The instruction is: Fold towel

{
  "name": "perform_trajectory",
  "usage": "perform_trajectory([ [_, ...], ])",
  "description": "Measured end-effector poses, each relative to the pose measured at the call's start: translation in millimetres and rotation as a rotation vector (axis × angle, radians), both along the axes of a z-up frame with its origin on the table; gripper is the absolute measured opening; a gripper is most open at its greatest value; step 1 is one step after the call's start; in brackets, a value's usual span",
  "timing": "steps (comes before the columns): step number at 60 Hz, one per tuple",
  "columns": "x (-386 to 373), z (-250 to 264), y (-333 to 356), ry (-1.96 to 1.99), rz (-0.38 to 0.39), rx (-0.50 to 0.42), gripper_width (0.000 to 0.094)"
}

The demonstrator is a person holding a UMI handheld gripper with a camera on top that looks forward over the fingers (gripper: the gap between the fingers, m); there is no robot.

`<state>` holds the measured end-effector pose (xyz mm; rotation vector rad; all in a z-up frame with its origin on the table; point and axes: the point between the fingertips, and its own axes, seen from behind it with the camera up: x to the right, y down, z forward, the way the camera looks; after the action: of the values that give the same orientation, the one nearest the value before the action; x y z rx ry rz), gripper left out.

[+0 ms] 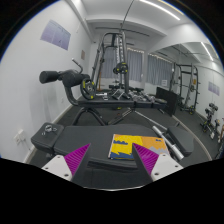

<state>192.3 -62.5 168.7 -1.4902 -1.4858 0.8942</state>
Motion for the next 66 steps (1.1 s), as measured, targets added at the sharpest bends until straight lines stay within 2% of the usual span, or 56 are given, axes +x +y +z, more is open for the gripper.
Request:
perform_trajectory([
  [26, -153.2, -127.2, 15.4, -0.058, -0.022, 0.019, 0.0852],
  [38, -197.8, -179.1, 32.8, -0.135, -0.052, 0.022, 0.0833],
  [41, -201.7, -195.4, 31.0, -0.173, -0.044, 0.016, 0.0742],
  [44, -206.4, -195.2, 28.2, -0.146, -0.033, -0.004, 0.053],
  [46, -209.0, -195.8, 33.5, -0.143, -0.036, 0.045, 0.0265],
  [48, -210.0, -194.3, 41.3, -0.14, -0.049, 0.117, 0.005],
  [51, -211.1, -194.6, 41.5, -0.138, -0.06, 0.185, 0.0018],
  [54, -209.4, -192.6, 36.2, -0.152, -0.038, 0.22, 0.001],
  [56, -204.7, -190.7, 22.2, -0.164, -0.013, 0.184, 0.001],
  [61, -195.0, -183.5, -26.9, -0.195, 0.08, 0.022, 0.0009],
  [66, -192.3, -156.1, -51.8, -0.163, 0.113, -0.066, 0.0009],
])
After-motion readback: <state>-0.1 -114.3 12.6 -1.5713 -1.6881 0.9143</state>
